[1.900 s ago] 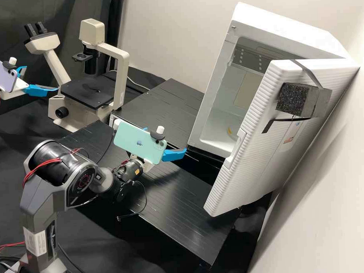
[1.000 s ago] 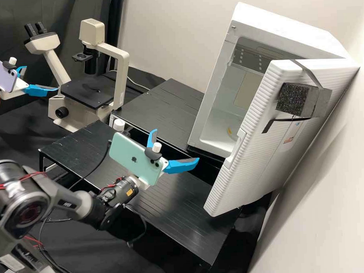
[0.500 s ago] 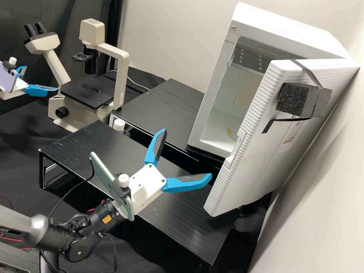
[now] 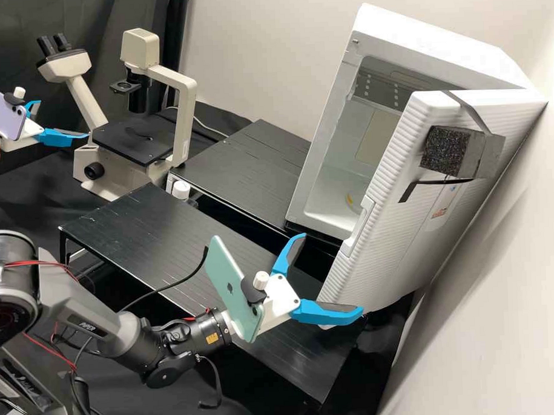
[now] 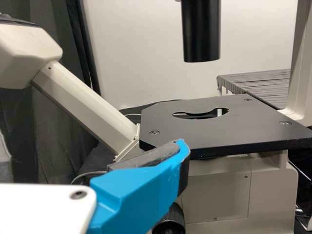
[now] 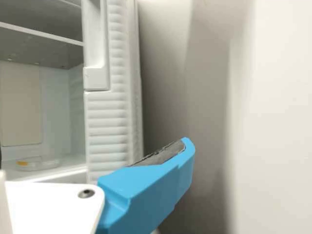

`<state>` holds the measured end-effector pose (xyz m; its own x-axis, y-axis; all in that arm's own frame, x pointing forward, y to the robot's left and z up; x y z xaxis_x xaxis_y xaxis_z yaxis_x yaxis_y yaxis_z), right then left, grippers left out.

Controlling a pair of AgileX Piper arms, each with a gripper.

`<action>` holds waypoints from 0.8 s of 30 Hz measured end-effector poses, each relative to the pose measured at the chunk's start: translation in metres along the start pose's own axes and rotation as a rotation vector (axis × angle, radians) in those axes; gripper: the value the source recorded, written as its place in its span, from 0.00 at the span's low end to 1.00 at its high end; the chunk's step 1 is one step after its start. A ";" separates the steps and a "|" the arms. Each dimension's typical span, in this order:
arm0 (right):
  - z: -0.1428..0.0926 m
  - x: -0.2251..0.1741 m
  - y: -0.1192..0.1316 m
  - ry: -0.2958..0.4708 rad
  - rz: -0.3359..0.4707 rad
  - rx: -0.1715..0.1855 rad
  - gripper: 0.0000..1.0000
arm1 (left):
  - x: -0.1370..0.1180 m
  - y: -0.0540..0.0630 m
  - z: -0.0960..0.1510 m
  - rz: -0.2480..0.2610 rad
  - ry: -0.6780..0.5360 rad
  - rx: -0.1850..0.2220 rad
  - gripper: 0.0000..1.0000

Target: Close the incubator door.

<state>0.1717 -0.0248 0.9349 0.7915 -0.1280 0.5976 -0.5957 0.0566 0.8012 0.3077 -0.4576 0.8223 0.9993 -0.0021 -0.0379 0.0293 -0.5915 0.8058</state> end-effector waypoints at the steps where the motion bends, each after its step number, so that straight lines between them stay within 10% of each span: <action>1: -0.001 0.002 -0.001 0.002 0.001 0.001 1.00 | 0.000 0.000 0.000 0.000 0.000 0.000 1.00; 11: -0.026 0.015 -0.025 0.065 -0.033 -0.012 1.00 | 0.000 0.000 0.000 0.000 0.000 0.000 1.00; 24: -0.040 0.015 -0.027 0.076 -0.037 0.056 1.00 | 0.000 0.000 0.000 0.000 0.000 0.000 1.00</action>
<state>0.2052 0.0110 0.9238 0.8200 -0.0532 0.5699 -0.5708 -0.0030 0.8211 0.3077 -0.4576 0.8223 0.9993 -0.0021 -0.0379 0.0293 -0.5915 0.8058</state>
